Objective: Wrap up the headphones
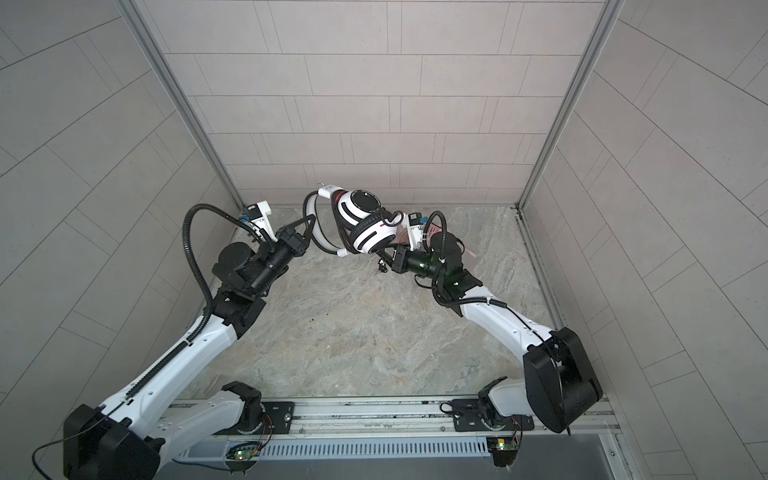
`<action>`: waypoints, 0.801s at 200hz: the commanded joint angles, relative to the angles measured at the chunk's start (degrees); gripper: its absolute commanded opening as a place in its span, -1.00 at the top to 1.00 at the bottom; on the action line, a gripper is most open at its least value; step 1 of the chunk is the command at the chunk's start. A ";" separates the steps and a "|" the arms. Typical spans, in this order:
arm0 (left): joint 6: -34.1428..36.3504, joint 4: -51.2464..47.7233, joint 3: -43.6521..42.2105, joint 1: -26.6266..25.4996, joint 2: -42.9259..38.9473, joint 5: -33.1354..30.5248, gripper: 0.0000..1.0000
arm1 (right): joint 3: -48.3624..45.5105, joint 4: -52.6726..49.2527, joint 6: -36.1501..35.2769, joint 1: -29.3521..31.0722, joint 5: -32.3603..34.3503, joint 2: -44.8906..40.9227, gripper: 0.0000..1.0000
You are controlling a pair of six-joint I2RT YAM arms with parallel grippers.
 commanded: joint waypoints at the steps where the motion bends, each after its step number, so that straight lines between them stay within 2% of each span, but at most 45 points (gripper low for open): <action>1: -2.75 0.98 4.90 -1.05 0.04 -10.71 1.00 | -0.37 1.69 2.32 1.21 -0.36 -2.96 0.71; 26: -0.30 -4.99 6.58 -2.39 2.04 -17.49 1.00 | 0.22 -0.56 1.75 2.31 0.08 -4.75 0.71; 65: 1.89 -6.19 7.08 -3.12 5.79 -23.54 1.00 | 0.89 -1.04 3.47 4.54 -0.19 -6.15 0.70; 90: 3.11 -6.17 7.38 -3.72 8.40 -23.78 1.00 | 2.67 -2.92 4.10 5.69 0.60 -7.00 0.70; 128: 6.94 -5.97 6.85 -7.38 10.35 -25.09 1.00 | 5.08 -4.30 3.41 5.87 2.49 -5.66 0.70; 160: 9.59 -7.39 6.67 -7.75 9.30 -25.52 1.00 | 4.50 -11.04 -2.85 5.87 7.74 -6.07 0.70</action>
